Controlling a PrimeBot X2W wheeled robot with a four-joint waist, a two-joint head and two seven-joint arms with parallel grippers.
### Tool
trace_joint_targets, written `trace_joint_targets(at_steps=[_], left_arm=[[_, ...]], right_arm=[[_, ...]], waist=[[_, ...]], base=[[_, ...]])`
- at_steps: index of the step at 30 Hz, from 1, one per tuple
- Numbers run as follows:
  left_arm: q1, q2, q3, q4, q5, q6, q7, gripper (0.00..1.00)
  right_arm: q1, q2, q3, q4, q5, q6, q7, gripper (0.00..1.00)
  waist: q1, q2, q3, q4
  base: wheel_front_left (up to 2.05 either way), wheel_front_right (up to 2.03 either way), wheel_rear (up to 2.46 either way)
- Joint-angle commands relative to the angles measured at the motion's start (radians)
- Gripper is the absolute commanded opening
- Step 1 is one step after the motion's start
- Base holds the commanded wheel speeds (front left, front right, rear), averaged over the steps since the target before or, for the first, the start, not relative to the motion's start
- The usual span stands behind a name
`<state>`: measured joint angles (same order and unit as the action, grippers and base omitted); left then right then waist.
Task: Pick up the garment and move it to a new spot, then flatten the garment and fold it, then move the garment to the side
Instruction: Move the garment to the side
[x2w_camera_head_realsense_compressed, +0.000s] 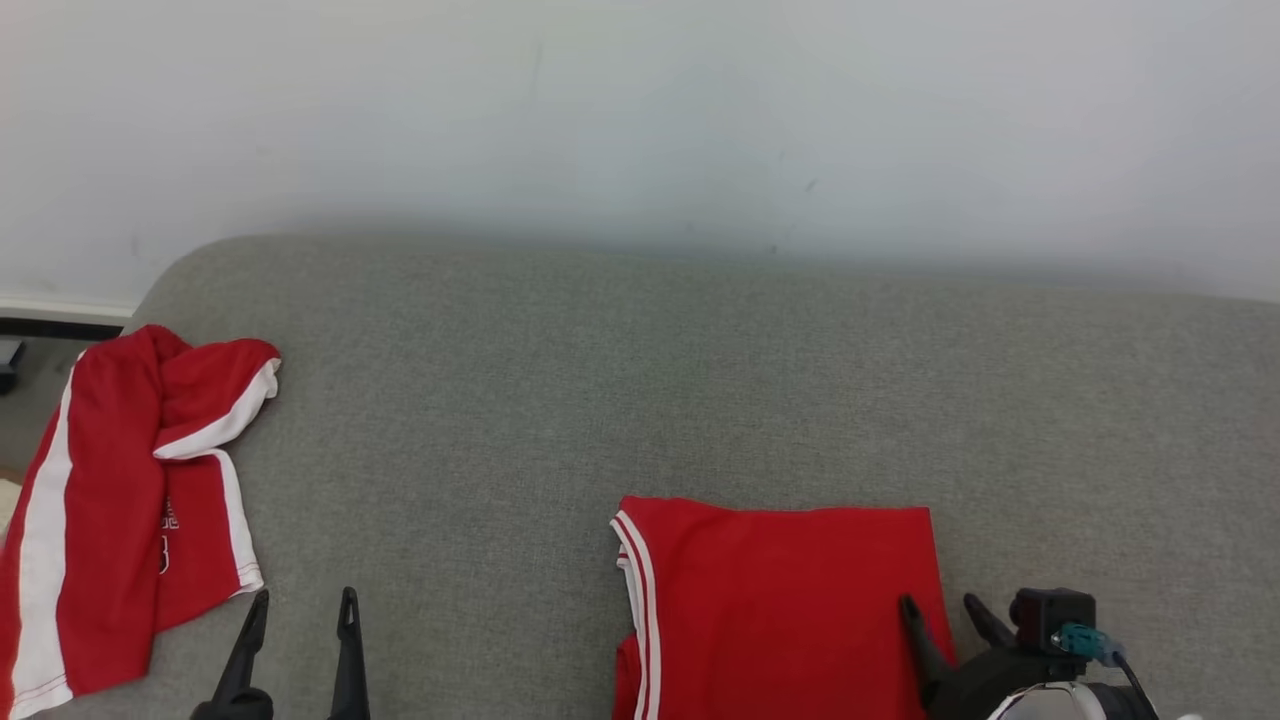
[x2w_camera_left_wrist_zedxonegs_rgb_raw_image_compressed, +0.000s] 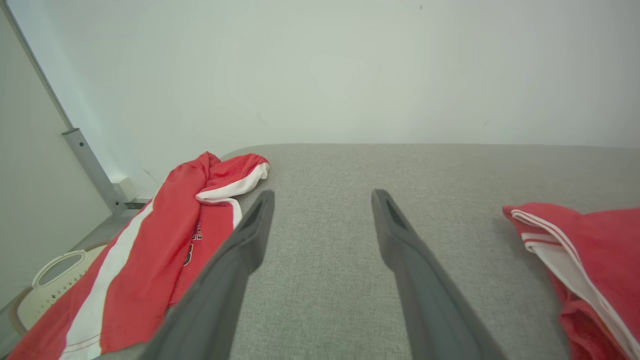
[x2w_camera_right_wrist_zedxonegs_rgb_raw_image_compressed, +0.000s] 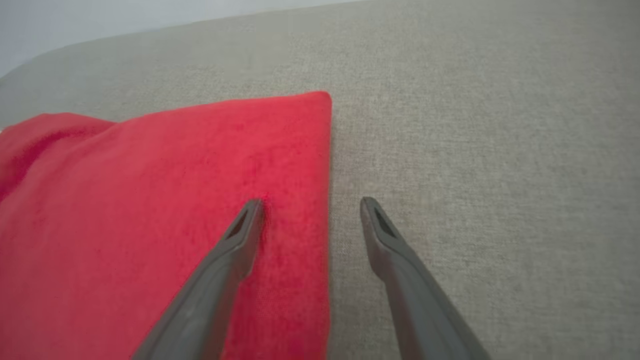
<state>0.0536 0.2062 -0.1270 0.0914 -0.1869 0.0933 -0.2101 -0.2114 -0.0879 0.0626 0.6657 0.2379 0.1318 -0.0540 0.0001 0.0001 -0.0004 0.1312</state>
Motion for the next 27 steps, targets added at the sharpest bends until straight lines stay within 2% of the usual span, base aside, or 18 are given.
trace_joint_targets(at_steps=[1, 10, 11, 12, 13, 19, 25, 27], left_arm=[[-0.01, -0.002, -0.002, 0.011, -0.011, -0.002, -0.006, 1.0], [-0.029, 0.0, 0.0, 0.047, -0.024, -0.008, -0.027, 1.0], [-0.031, 0.001, 0.0, 0.049, -0.024, -0.009, -0.026, 1.0], [-0.033, 0.0, -0.002, 0.051, -0.024, -0.008, -0.027, 1.0], [-0.034, 0.0, -0.003, 0.051, -0.023, -0.007, -0.028, 1.0], [-0.035, -0.005, -0.007, 0.057, -0.034, -0.01, -0.033, 1.0], [-0.04, -0.006, 0.009, 0.046, -0.054, -0.011, -0.042, 1.0], [-0.046, -0.005, 0.012, 0.041, -0.057, -0.012, -0.044, 1.0]], right_arm=[[-0.015, -0.004, 0.005, 0.035, 0.007, -0.002, -0.009, 1.0], [-0.106, 0.018, 0.078, 0.27, 0.079, -0.002, -0.031, 1.0], [-0.115, 0.024, 0.091, 0.282, 0.098, -0.002, -0.031, 0.48], [-0.12, 0.028, 0.107, 0.292, 0.114, 0.0, -0.034, 0.08], [-0.124, 0.03, 0.122, 0.299, 0.126, 0.0, -0.038, 0.0], [-0.183, -0.016, 0.171, 0.329, 0.18, -0.002, -0.077, 0.0], [-0.333, -0.132, 0.204, 0.321, 0.191, -0.002, -0.1, 0.0], [-0.364, -0.153, 0.209, 0.318, 0.19, -0.002, -0.1, 0.0]], waist=[[-0.0001, -0.0001, 0.01, 0.013], [-0.0001, -0.0001, 0.014, 0.017], [-0.0001, -0.0001, 0.013, 0.016], [-0.0001, -0.0001, 0.011, 0.016], [-0.0001, -0.0001, 0.009, 0.016], [-0.0001, -0.0001, 0.013, 0.016], [-0.0001, -0.0001, 0.063, -0.002], [-0.0001, -0.0001, 0.078, -0.007]], base=[[0.0, 0.0, 0.0], [0.0, 0.0, 0.0], [0.0, 0.0, 0.0], [0.0, 0.0, 0.0], [0.0, 0.0, 0.0], [0.0, 0.0, 0.0], [0.0, 0.0, 0.0], [0.0, 0.0, 0.0]])
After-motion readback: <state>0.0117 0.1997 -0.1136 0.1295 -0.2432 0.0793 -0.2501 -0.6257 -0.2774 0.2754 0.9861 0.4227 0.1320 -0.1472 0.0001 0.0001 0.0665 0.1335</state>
